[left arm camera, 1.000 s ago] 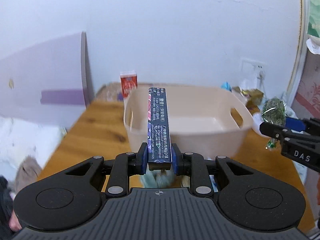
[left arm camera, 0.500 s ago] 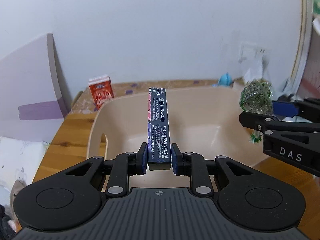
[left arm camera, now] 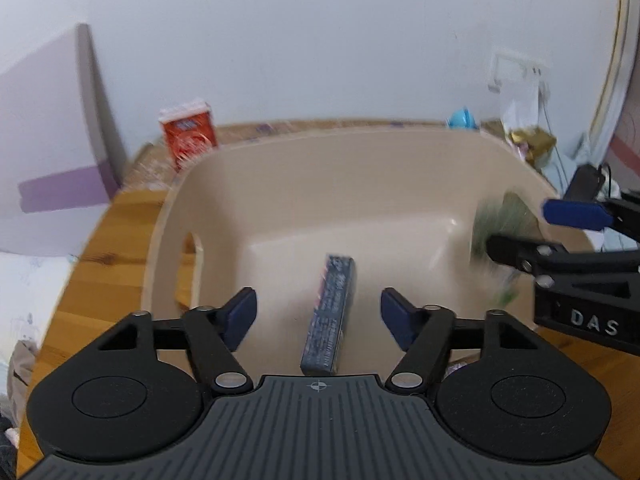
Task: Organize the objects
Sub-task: 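Drop the striped box and herb bag into the beige bin with both tools, then grasp the black cube box with left tool while right tool grasps the cartoon tissue pack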
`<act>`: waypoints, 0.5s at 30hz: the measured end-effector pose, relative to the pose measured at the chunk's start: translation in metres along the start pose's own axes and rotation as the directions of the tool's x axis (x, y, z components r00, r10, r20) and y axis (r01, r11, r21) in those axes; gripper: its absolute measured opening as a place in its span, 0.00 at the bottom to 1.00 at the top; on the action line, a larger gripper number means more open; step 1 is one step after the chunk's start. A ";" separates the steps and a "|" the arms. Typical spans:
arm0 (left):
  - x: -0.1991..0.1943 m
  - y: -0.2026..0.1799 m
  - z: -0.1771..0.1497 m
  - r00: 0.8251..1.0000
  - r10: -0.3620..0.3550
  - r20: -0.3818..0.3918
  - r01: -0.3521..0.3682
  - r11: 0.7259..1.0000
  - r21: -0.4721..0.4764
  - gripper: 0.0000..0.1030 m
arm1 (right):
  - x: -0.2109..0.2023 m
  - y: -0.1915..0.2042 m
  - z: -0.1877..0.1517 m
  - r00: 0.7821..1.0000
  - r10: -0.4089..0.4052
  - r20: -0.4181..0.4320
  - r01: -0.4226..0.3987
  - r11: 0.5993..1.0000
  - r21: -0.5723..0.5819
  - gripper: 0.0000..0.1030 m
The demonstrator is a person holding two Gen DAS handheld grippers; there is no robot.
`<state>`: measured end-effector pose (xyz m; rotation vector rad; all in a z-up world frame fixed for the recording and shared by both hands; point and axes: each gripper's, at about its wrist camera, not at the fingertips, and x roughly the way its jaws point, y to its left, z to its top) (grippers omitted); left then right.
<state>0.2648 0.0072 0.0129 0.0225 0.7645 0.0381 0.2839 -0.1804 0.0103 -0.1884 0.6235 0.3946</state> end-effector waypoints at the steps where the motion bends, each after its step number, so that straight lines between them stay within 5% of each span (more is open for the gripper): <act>1: -0.007 0.002 -0.001 1.000 -0.003 0.008 0.003 1.000 -0.006 0.70 | -0.004 0.000 0.000 1.000 -0.007 0.007 0.007 1.000 -0.001 0.66; 9: -0.068 0.015 -0.020 0.998 0.004 0.055 -0.002 0.999 -0.038 0.80 | -0.064 0.002 -0.011 0.995 -0.026 0.097 0.026 1.000 -0.005 0.99; 15: -0.101 0.010 -0.047 0.999 0.016 0.049 -0.016 1.000 -0.009 0.81 | -0.100 0.014 -0.032 0.994 -0.013 0.108 0.018 0.999 -0.044 1.00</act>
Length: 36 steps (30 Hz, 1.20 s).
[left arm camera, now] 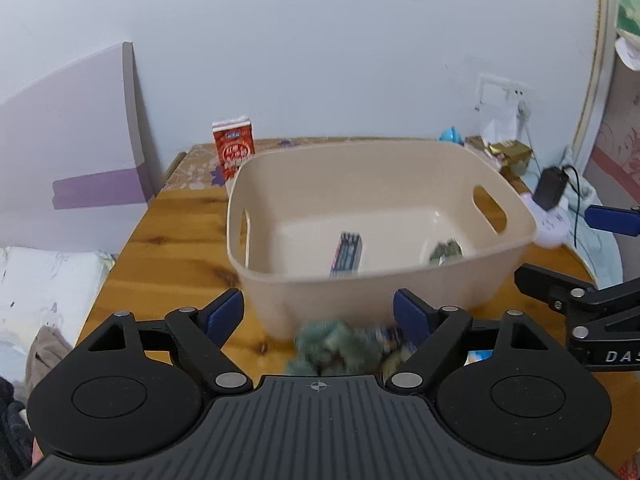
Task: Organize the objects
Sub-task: 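Grasp the black cube box with left tool while right tool grasps the cartoon tissue pack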
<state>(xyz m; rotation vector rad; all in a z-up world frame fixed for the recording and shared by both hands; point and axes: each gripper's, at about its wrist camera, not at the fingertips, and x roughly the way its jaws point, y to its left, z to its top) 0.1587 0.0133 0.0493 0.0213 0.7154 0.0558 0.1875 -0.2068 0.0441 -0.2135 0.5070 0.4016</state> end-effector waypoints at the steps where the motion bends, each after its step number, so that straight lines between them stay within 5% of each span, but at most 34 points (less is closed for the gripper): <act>1: -0.003 0.000 -0.006 1.000 0.000 -0.008 0.000 1.000 -0.004 0.81 | -0.003 0.002 -0.004 1.000 0.004 -0.007 -0.004 1.000 -0.005 1.00; 9: -0.005 -0.002 -0.060 0.993 -0.029 -0.118 0.027 0.999 -0.018 0.81 | 0.000 0.015 -0.048 0.992 0.040 -0.122 -0.047 0.998 -0.052 1.00; 20: 0.046 -0.012 -0.094 0.967 -0.051 -0.249 0.034 0.997 -0.072 0.80 | 0.038 0.023 -0.097 0.965 0.083 -0.248 -0.093 0.995 -0.032 1.00; 23: 0.061 -0.014 -0.100 0.957 -0.065 -0.283 0.044 0.996 -0.080 0.65 | 0.053 0.025 -0.106 0.957 0.089 -0.277 -0.098 0.995 -0.020 1.00; 29: 0.067 -0.020 -0.095 0.965 -0.050 -0.257 0.043 0.999 -0.034 0.49 | 0.070 0.023 -0.112 0.952 0.129 -0.279 -0.125 0.992 0.033 0.82; 31: 0.068 -0.021 -0.094 0.967 -0.040 -0.253 0.038 0.999 -0.015 0.32 | 0.069 0.024 -0.111 0.952 0.138 -0.272 -0.135 0.990 0.029 0.64; 36: 0.062 -0.016 -0.096 0.966 -0.067 -0.249 0.061 0.998 -0.032 0.31 | 0.061 0.031 -0.111 0.953 0.141 -0.269 -0.148 0.989 -0.006 0.59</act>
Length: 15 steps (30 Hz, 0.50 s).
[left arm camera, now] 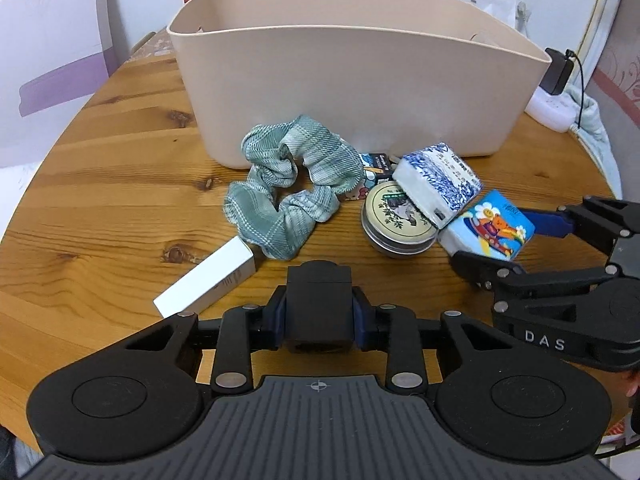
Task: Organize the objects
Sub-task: 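Grasp the black cube box with left tool while right tool grasps the cartoon tissue pack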
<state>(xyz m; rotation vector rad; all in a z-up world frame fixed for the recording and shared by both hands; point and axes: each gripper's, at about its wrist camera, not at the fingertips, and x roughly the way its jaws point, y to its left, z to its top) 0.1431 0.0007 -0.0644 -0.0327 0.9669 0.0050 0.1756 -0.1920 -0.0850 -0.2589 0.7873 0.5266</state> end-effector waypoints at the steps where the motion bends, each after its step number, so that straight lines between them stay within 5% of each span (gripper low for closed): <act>1: -0.003 0.000 -0.001 1.000 -0.002 0.006 0.002 1.000 0.002 0.31 | -0.002 0.001 -0.001 1.000 0.004 -0.001 -0.004 1.000 -0.002 0.59; 15: -0.069 -0.006 0.009 0.988 0.009 0.154 -0.019 0.998 0.060 0.31 | -0.071 -0.014 0.008 0.992 0.004 0.123 -0.005 1.000 0.003 0.59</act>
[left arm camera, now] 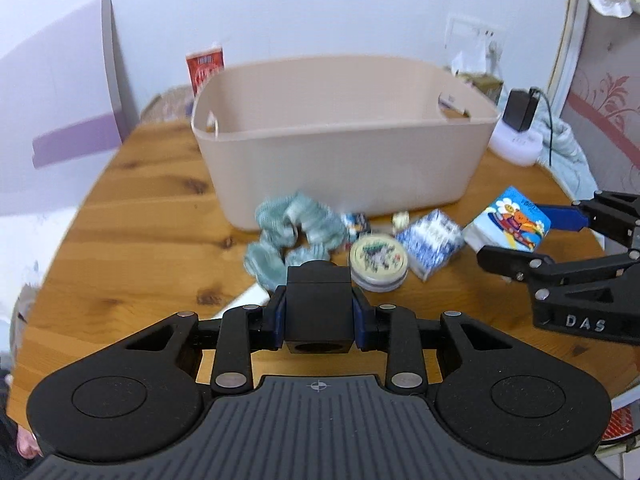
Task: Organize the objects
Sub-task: 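Grasp the black cube box with left tool while right tool grasps the cartoon tissue pack, then release the black cube and tissue pack into the bin with both tools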
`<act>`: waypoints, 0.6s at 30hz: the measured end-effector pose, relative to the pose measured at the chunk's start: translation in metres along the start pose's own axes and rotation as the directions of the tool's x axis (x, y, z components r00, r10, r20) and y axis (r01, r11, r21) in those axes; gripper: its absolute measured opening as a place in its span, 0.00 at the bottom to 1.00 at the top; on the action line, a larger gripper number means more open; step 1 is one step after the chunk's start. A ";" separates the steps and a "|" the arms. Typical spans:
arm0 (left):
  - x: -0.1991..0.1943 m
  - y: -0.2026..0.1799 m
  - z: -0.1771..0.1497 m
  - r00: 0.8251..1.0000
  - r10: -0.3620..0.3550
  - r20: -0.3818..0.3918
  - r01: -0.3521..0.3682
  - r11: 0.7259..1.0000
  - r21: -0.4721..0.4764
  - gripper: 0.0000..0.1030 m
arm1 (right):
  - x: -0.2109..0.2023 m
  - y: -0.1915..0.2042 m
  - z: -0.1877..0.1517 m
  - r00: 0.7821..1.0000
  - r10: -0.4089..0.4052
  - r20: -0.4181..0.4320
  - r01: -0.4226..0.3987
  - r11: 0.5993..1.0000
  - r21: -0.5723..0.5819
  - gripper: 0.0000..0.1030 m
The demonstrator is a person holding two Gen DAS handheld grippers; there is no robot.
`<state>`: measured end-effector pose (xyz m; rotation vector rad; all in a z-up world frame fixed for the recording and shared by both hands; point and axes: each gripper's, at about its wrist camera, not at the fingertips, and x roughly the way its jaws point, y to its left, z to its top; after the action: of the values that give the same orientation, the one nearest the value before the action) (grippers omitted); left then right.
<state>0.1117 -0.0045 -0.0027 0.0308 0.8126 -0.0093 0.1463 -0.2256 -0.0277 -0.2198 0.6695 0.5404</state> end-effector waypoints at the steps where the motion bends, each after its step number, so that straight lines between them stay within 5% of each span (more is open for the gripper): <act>1: -0.004 -0.001 0.003 1.000 0.003 0.015 -0.003 1.000 0.005 0.31 | -0.005 -0.001 0.003 1.000 -0.003 0.017 0.003 1.000 0.001 0.59; 9: -0.031 -0.006 0.044 0.991 0.034 0.133 -0.040 0.998 0.046 0.31 | -0.030 -0.011 0.043 0.987 -0.035 0.155 0.032 0.999 0.021 0.59; 18: 0.003 -0.006 0.104 0.984 0.036 0.173 -0.047 0.997 0.062 0.31 | -0.022 -0.032 0.095 0.962 -0.090 0.256 0.077 0.995 0.061 0.59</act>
<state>0.1891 -0.0138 0.0666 0.1075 0.6390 0.0006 0.1996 -0.2272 0.0596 -0.1264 0.4172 0.4607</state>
